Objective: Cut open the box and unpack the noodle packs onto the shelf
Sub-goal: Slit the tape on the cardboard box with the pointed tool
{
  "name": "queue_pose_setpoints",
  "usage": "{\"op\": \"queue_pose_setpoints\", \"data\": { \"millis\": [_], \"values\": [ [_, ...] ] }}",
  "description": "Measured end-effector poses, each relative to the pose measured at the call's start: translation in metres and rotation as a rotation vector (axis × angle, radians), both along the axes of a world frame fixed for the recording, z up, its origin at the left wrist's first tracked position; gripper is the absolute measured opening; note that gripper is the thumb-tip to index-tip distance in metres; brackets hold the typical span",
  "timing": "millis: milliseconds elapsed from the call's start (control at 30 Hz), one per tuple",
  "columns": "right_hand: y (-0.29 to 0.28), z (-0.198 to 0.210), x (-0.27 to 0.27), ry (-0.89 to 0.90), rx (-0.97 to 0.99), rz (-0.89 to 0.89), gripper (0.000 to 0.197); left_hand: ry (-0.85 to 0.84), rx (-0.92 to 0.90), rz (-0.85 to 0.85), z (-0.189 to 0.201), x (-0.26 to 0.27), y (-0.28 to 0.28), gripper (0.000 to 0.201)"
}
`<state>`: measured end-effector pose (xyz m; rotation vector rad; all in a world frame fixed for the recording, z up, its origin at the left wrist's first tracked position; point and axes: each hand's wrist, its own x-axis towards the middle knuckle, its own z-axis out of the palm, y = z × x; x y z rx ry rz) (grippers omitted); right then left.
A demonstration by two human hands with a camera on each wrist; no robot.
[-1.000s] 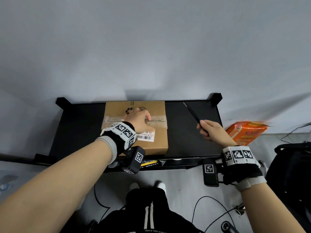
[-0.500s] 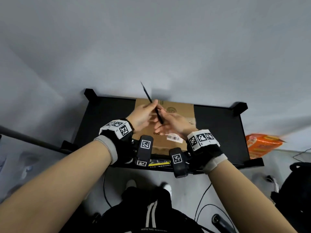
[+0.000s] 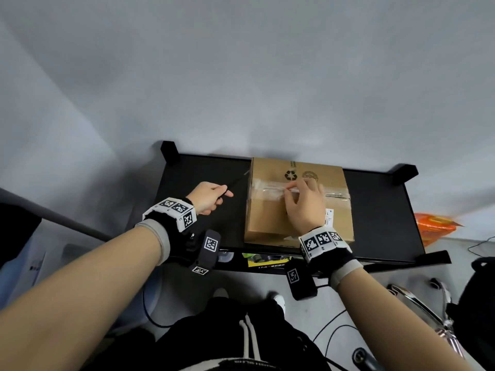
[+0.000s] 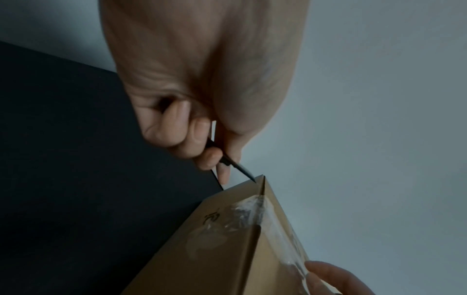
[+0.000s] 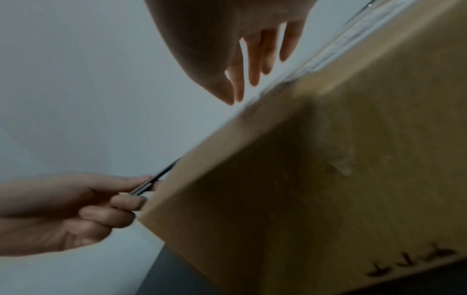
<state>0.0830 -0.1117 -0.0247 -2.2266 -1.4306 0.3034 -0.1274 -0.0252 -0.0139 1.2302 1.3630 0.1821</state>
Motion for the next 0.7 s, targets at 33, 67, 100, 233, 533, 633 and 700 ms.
{"op": "queue_pose_setpoints", "data": {
  "millis": [33,67,100,233,533,633,700],
  "values": [
    [-0.002,-0.003,-0.001,-0.038,0.001,-0.031,0.024,0.010,0.030,-0.031,0.000,-0.004,0.001,0.035],
    [-0.003,-0.005,-0.002,-0.060,-0.006,-0.062,0.028,0.017,0.059,-0.057,0.000,-0.006,0.003,0.032],
    [-0.005,-0.007,0.000,-0.073,-0.012,-0.091,0.032,0.025,0.080,-0.080,0.001,-0.008,0.004,0.031],
    [-0.015,-0.013,0.008,-0.108,-0.049,-0.197,0.046,0.047,0.115,-0.126,0.000,-0.011,0.009,0.029],
    [-0.028,-0.030,0.013,-0.177,-0.087,-0.192,0.062,0.086,0.139,-0.219,0.005,-0.017,0.021,0.027],
    [-0.029,-0.033,0.015,-0.202,-0.074,-0.177,0.070,0.099,0.115,-0.268,0.006,-0.023,0.021,0.027],
    [-0.029,-0.034,0.016,-0.207,-0.079,-0.168,0.072,0.097,0.089,-0.278,0.005,-0.025,0.019,0.027]
  ]
}}
